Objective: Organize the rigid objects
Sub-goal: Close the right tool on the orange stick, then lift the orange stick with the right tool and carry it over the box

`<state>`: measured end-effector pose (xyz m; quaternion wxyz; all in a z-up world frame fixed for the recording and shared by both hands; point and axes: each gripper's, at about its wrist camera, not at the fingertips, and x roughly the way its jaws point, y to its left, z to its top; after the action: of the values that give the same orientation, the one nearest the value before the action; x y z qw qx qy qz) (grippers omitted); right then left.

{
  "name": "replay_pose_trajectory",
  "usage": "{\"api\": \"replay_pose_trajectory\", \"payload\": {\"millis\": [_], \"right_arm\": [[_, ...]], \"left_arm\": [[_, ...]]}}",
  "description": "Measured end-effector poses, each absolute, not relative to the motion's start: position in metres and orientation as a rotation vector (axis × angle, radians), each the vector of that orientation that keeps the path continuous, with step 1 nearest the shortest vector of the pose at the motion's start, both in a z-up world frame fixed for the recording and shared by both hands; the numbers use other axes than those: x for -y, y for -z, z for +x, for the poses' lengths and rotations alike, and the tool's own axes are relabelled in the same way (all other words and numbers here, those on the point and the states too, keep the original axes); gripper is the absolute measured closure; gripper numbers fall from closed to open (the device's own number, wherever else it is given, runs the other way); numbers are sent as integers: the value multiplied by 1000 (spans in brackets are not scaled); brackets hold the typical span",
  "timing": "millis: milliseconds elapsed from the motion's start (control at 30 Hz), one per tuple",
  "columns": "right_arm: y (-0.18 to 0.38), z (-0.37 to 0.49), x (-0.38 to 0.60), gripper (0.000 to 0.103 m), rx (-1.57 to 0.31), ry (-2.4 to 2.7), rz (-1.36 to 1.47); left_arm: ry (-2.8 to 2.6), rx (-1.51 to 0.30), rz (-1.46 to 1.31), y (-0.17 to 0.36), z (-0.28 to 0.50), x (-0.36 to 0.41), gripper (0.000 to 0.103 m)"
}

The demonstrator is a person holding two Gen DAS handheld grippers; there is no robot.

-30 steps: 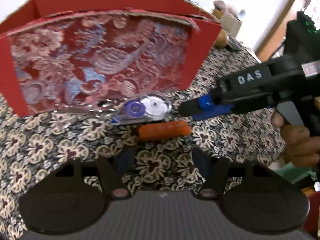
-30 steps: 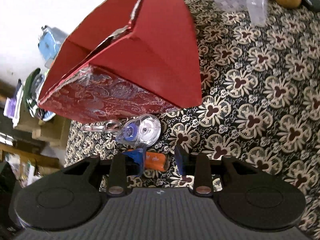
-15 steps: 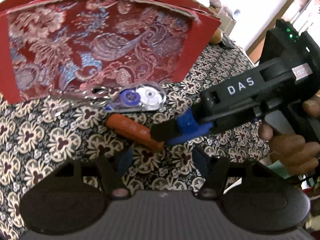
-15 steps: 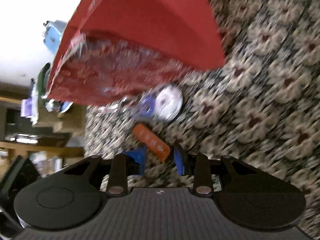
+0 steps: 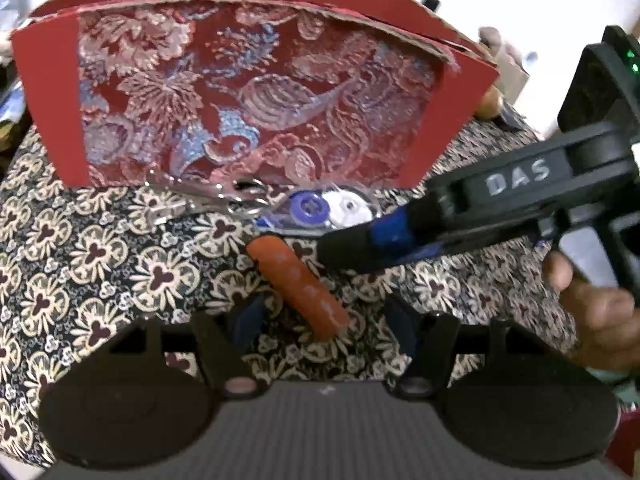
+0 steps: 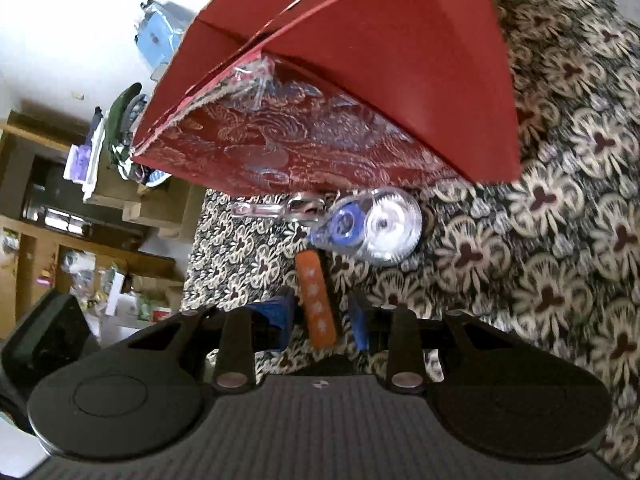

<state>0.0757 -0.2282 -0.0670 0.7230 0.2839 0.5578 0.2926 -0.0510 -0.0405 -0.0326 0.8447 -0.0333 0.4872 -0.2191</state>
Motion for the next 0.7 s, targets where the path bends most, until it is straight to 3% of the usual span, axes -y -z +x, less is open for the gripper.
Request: {"api": "replay_pose_trajectory", "payload": {"millis": [100, 267, 567, 633, 700], "right_arm": [[72, 79, 216, 89, -1231, -658, 603], [75, 81, 205, 90, -1225, -698, 576], [79, 86, 207, 91, -1232, -710, 616], [83, 86, 213, 91, -1244, -708, 656], [86, 85, 221, 91, -1255, -706, 699]], "left_arm": [[419, -1016, -95, 34, -47, 43, 37], [390, -994, -47, 35, -46, 52, 56], [373, -981, -44, 30, -50, 51, 76], [371, -965, -58, 26, -49, 46, 91], [394, -974, -73, 23, -46, 42, 92]]}}
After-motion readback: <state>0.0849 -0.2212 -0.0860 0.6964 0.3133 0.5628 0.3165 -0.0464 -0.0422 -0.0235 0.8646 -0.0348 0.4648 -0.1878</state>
